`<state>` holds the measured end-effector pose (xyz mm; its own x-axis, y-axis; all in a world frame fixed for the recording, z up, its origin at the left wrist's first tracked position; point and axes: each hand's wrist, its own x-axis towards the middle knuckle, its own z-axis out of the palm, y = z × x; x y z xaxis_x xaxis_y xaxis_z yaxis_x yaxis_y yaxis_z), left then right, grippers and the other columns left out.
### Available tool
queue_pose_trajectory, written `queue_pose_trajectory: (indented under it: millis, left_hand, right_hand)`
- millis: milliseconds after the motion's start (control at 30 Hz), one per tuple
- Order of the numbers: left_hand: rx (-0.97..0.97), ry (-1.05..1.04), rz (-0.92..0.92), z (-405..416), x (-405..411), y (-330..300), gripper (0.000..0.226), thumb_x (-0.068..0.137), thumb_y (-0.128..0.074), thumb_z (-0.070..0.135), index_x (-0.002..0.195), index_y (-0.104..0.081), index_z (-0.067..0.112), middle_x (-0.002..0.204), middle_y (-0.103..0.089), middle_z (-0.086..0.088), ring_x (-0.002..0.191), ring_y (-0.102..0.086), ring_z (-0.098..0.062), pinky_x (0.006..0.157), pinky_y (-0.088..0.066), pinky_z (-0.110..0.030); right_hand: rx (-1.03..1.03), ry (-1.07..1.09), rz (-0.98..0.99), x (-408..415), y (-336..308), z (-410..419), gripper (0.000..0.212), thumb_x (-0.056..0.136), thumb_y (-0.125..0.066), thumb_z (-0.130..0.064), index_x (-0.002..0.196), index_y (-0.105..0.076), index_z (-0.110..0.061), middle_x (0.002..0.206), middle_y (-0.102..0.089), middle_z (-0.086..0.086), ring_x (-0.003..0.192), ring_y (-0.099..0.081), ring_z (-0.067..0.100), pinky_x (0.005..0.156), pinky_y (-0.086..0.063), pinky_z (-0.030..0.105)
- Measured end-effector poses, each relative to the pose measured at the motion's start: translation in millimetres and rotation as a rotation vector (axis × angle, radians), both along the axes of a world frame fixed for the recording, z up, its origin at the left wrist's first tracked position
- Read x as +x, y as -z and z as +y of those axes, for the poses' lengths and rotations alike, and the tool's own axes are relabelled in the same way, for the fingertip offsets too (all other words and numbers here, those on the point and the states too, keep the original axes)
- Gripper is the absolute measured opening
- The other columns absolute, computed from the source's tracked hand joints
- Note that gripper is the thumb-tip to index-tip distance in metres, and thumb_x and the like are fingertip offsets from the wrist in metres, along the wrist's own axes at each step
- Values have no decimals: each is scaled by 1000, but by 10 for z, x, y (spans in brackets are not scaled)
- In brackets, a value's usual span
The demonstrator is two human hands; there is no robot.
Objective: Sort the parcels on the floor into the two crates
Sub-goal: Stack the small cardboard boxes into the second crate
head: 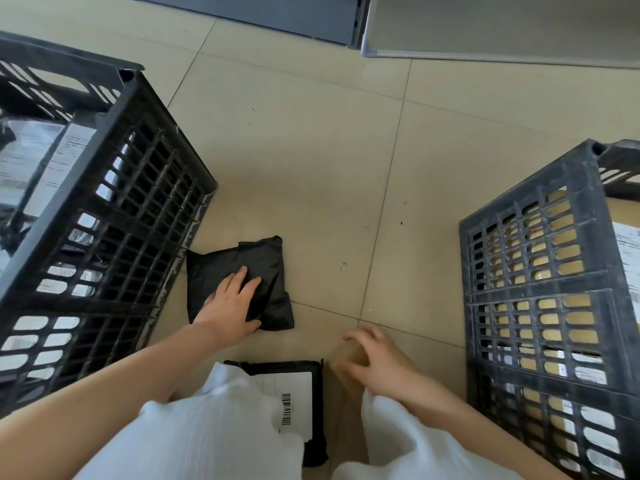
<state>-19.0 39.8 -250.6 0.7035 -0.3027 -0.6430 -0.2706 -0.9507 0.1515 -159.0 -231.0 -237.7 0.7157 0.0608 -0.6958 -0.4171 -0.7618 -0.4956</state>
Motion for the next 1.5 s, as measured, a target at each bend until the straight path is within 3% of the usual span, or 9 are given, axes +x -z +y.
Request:
queue_pose_trajectory:
  millis: [133, 300, 467, 767, 900, 1067, 1167, 1333, 1500]
  left_hand:
    - [-44, 84, 13, -31, -30, -7, 81, 93, -58, 45, 157, -10, 30, 165, 9, 4, 152, 4, -21, 121, -18, -47]
    - [-69, 240, 19, -70, -58, -4, 73, 95, -55, 40, 157, -15, 32, 165, 5, 9, 151, 0, -17, 121, -17, -39]
    - [-90, 259, 24, -122, -64, -12, 70, 96, -54, 38, 156, -18, 31, 165, -1, 9, 150, -3, -16, 122, -17, -39]
    - [-129, 143, 0, -246, -76, -31, 67, 96, -52, 41, 155, -23, 27, 163, -14, 5, 149, -13, -19, 122, -11, -39]
    - [-263, 9, 1, -376, -86, -50, 59, 98, -50, 40, 152, -31, 25, 158, -29, 2, 147, -22, -19, 121, -17, -39]
    - [-648, -475, 417, -613, -75, -229, 46, 102, -47, 36, 147, -42, 25, 147, -48, 5, 134, -44, -11, 113, -34, -28]
    - [-693, -759, 722, -660, -80, -308, 43, 101, -43, 48, 138, -51, 28, 137, -58, 1, 123, -57, -15, 107, -45, -37]
    - [-770, -859, 1115, -558, -137, -342, 52, 97, -46, 57, 136, -56, 25, 131, -65, -7, 121, -62, -25, 102, -50, -48]
    - [-810, -909, 1103, -590, -138, -437, 50, 93, -55, 52, 135, -54, 24, 126, -69, -5, 119, -63, -24, 103, -49, -50]
  right_hand:
    - [-119, 172, -102, 54, -9, -22, 50, 96, -57, -48, 140, -48, -26, 165, -11, 6, 149, -21, 25, 112, -33, 34]
    - [-263, 57, -36, 64, -43, -6, 95, 81, -64, -68, 154, -20, -25, 165, 6, 9, 150, -10, 31, 113, -34, 41]
    - [-310, 115, -36, 99, -29, -22, 97, 80, -67, -59, 154, -15, -24, 160, -7, 13, 142, -22, 31, 106, -41, 40]
    - [137, 692, -120, 216, -69, -143, 82, 81, -77, -45, 147, -33, -26, 145, -42, -2, 131, -45, 18, 111, -39, 37]
    - [392, 884, -66, 303, -138, -159, 67, 89, -73, -30, 140, -30, -29, 121, -48, -8, 104, -55, 8, 94, -41, 30]
    - [587, 1059, -52, 389, -83, -148, 60, 90, -72, -22, 137, -35, -21, 127, -58, 2, 113, -59, 16, 107, -46, 42]
    - [823, 1226, -35, 439, -113, -128, 46, 92, -67, -14, 131, -41, -15, 120, -62, 10, 104, -63, 22, 90, -54, 40]
    - [1120, 1226, 82, 383, -136, -110, 56, 77, -65, -22, 131, -54, -9, 115, -65, 11, 103, -62, 22, 90, -54, 39]
    - [1080, 1193, 82, 362, -105, -90, 34, 98, -40, -6, 127, -58, -13, 105, -70, 9, 89, -67, 20, 79, -56, 37]
